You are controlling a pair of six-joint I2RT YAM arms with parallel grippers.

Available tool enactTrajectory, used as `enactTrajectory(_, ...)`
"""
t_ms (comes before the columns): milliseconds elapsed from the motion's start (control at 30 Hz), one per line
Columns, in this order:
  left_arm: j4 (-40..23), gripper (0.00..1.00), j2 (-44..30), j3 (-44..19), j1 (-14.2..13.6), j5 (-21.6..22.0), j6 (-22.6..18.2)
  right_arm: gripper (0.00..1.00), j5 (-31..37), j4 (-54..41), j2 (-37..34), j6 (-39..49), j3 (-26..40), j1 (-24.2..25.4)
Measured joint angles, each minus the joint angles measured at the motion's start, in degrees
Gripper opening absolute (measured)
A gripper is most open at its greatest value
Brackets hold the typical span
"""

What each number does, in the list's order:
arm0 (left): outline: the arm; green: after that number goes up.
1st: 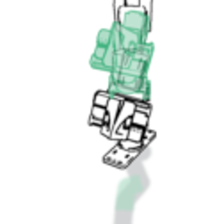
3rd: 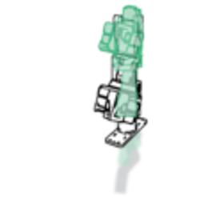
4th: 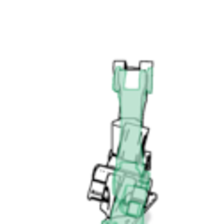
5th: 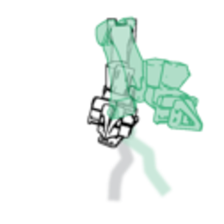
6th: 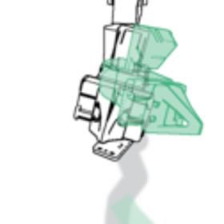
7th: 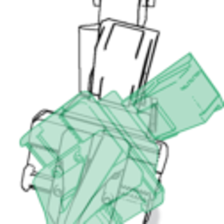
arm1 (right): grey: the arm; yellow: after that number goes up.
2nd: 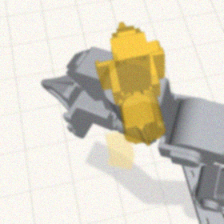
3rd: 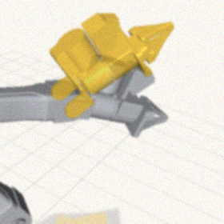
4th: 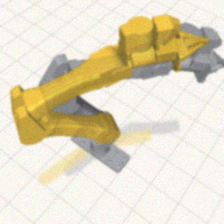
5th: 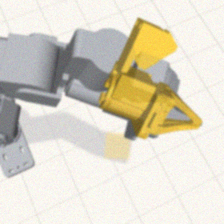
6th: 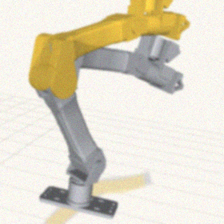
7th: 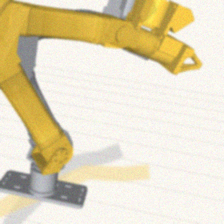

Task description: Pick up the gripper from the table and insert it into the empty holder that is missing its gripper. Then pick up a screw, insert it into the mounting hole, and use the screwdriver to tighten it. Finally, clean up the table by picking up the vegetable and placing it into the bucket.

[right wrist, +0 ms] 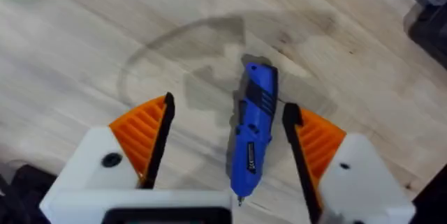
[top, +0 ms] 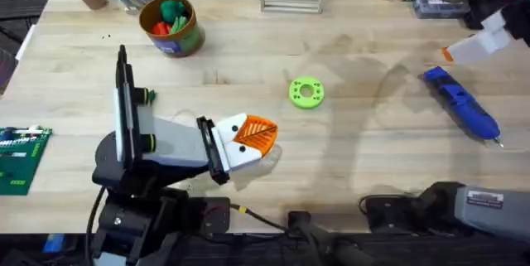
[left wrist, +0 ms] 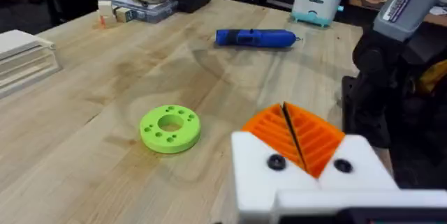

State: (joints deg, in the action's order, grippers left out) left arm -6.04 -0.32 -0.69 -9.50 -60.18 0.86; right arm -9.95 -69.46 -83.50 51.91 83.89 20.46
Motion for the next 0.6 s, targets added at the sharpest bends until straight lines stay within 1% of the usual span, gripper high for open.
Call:
enactTrajectory(167,0.0,0.004,0.0,0.0,0.0,0.0,0.0,0.986,-1.2,4.4,-0.8,2.2,-4.9,5.5)
enactTrajectory(267,0.0,0.003,0.0,0.0,0.0,0.0,0.0,0.988,-1.5,7.7,-2.2,2.6,-8.4,7.9)
enactTrajectory(467,0.0,0.003,0.0,0.0,0.0,0.0,0.0,0.987,-1.9,15.4,-5.1,3.5,-14.0,9.9)
enactTrajectory(600,0.0,0.003,0.0,0.0,0.0,0.0,0.0,0.986,-3.3,17.4,-6.5,6.8,-16.2,9.9)
